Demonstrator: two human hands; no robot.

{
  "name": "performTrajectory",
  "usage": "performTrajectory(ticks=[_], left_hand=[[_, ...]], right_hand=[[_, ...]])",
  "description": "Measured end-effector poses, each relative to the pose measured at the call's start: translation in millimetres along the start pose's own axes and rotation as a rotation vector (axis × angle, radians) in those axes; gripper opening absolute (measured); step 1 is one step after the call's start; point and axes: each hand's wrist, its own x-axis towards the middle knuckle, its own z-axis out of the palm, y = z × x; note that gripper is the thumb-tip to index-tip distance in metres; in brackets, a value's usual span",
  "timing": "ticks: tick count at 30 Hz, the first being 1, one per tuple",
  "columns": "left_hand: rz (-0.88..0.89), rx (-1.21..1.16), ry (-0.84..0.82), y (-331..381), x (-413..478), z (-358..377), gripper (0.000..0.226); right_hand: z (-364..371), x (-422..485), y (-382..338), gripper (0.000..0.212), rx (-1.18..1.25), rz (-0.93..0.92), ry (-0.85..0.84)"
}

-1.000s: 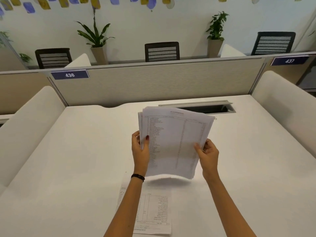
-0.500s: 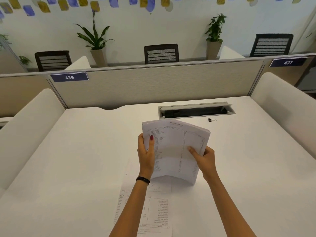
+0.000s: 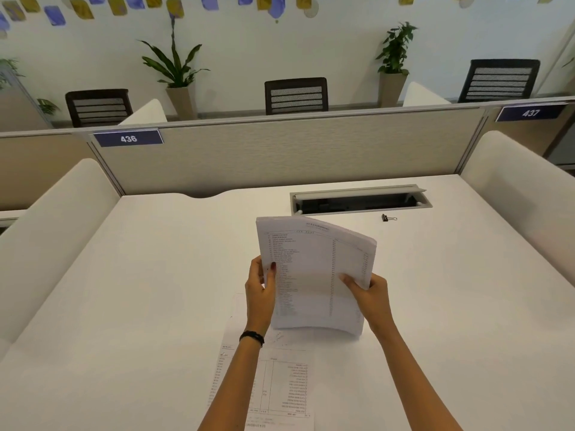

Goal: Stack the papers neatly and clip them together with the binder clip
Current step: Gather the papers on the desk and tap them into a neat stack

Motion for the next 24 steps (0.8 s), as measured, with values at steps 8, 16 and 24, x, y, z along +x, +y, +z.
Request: performTrajectory(ticks=[8,16,24], left_hand=[[-0.111,0.136,-0.129,-20.4,10.2,-19.1,0.043],[-0.186,0.166,-0.166,-45.8,-1.9,-21.6,0.039],[-0.296,0.214,-0.210,-73.9,-13.7,-21.2,0.035]], right_hand=[[-3.6,-0.9,5.9,0.003,0.040,0.021,-0.035],[-3.6,-7.7,38.8,0.007,0.038,0.149,-0.019],[-4.9,-14.9,70.1,0.018,-0.001,0.232,-0.022]])
